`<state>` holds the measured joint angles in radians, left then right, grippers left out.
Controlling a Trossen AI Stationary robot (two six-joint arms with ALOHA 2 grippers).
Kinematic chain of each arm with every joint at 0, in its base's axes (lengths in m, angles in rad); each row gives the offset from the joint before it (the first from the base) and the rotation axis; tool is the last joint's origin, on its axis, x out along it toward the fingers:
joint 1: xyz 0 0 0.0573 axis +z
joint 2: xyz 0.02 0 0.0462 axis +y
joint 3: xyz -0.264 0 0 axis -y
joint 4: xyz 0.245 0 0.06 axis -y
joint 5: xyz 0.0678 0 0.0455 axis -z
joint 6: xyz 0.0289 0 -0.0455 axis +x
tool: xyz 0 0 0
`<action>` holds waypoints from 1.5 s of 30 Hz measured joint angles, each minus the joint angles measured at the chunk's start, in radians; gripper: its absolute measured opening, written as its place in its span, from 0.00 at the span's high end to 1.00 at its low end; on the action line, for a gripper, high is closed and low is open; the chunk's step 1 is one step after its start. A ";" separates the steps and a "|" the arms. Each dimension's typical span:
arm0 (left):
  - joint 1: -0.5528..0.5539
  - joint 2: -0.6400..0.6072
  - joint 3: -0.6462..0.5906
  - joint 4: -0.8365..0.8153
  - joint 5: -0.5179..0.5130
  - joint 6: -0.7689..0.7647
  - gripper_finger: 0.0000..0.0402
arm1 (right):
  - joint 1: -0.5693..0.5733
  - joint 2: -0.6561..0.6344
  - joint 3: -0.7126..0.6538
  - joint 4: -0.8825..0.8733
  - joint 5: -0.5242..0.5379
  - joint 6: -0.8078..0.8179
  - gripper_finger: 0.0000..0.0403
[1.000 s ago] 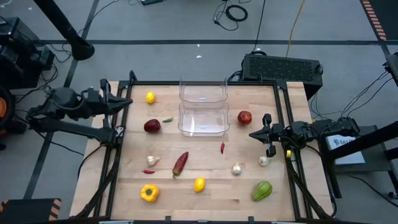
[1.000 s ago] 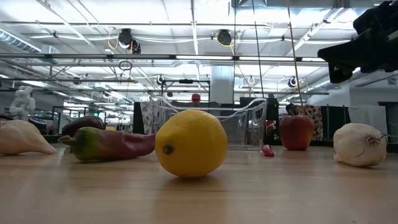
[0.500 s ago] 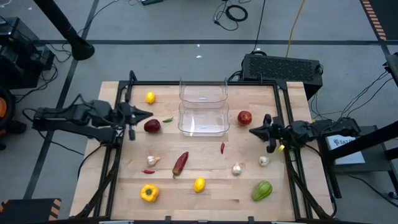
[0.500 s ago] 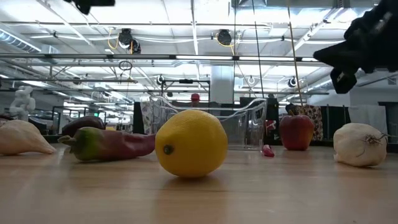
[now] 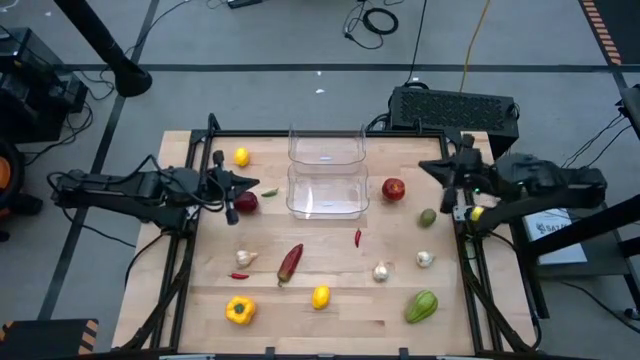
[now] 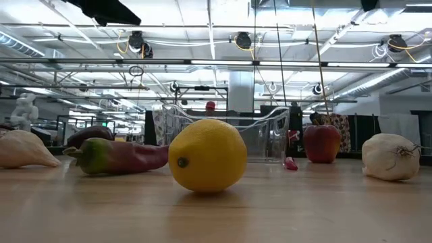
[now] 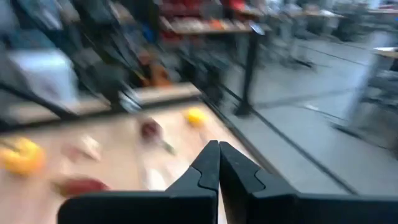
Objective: Sort produce into baskets
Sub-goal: Put the left red apple into the top transparent bin
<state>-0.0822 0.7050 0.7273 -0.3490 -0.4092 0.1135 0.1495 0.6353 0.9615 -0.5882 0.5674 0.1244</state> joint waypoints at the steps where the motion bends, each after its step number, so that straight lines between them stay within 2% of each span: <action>1: 0.000 0.006 0.000 0.002 0.000 0.000 0.98 | 0.000 0.030 0.008 -0.043 0.042 0.002 1.00; 4: 0.000 0.020 0.000 0.002 0.000 0.001 0.98 | -0.001 0.098 -0.037 -0.089 0.114 0.045 1.00; 14: 0.000 0.058 0.000 0.030 0.000 -0.003 0.98 | -0.001 0.152 -0.345 0.072 0.109 0.198 1.00; 19: 0.000 0.093 0.000 0.069 -0.002 -0.028 0.98 | -0.063 0.138 -0.440 0.188 0.110 0.206 0.95; 21: 0.000 0.108 0.000 0.095 -0.009 -0.029 0.98 | -0.096 0.137 -0.454 0.218 0.104 0.210 0.94; 26: 0.000 0.145 0.000 0.103 -0.015 -0.029 0.98 | -0.157 0.150 -0.464 0.196 0.004 0.228 0.92; 30: 0.000 0.172 0.000 0.115 -0.015 -0.056 0.98 | -0.164 0.158 -0.464 0.163 0.003 0.234 0.92; 34: 0.000 0.205 0.000 0.138 -0.016 -0.057 0.98 | -0.163 0.158 -0.464 0.206 0.006 0.320 0.92; 38: 0.019 0.232 0.000 0.139 -0.016 -0.082 0.98 | -0.163 0.158 -0.464 0.204 0.005 0.317 0.92; 43: 0.057 0.238 0.000 0.117 -0.011 -0.131 0.93 | -0.163 0.166 -0.464 0.203 0.006 0.316 0.92; 45: 0.068 0.238 0.000 0.105 0.032 -0.143 0.90 | -0.163 0.175 -0.464 0.199 0.003 0.317 0.92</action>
<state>-0.0140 0.9428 0.7273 -0.2437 -0.3767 -0.0294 -0.0139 0.8099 0.4980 -0.3896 0.5709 0.4412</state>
